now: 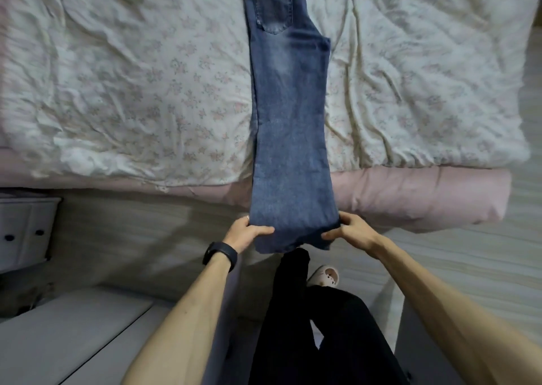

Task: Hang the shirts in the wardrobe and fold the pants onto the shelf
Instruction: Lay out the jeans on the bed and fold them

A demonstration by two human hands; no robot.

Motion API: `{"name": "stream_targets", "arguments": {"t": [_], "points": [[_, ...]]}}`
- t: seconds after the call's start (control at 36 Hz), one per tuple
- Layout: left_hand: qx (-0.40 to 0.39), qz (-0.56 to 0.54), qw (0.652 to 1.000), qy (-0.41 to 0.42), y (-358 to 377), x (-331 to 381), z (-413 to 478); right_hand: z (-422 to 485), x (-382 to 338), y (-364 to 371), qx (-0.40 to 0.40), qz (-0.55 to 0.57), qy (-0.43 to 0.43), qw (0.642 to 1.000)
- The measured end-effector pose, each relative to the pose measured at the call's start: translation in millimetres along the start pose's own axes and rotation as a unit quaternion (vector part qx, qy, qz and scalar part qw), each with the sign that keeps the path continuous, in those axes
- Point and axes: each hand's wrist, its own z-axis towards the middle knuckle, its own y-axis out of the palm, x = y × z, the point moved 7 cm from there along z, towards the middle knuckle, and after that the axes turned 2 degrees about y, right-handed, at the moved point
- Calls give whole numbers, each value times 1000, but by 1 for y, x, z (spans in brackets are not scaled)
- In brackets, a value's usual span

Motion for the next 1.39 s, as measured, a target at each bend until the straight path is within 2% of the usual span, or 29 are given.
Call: {"name": "stream_targets", "arguments": {"t": [0.11, 0.22, 0.36, 0.47, 0.58, 0.72, 0.92, 1.06, 1.17, 1.39], "points": [[0, -33, 999, 21, 5, 21, -39, -44, -7, -5, -16, 25, -3, 1000], [-4, -16, 1000, -23, 14, 21, -70, -76, 2, -14, -17, 33, 3, 999], [18, -23, 999, 13, 24, 18, -106, -109, 10, -14, 1, 51, -20, 998], [-11, -40, 999, -7, 36, 15, -133, -130, 16, -14, 0, 52, -22, 998], [-22, -9, 999, -32, 36, 3, -151, -147, 22, -20, -2, 39, -33, 999], [8, 8, 1000, -8, 35, -3, -173, -162, 44, -12, 1, 63, -28, 998], [19, 5, 1000, -18, 40, -17, -187, -172, 62, -4, 34, 75, -39, 996], [9, 0, 1000, -25, 40, -18, -184, -171, 58, -7, 105, 79, -41, 990], [29, 7, 999, -33, 37, -16, -187, -173, 60, -6, 136, 86, -32, 986], [23, -5, 999, -48, 40, -11, -202, -181, 60, -5, 162, 109, -37, 980]]}}
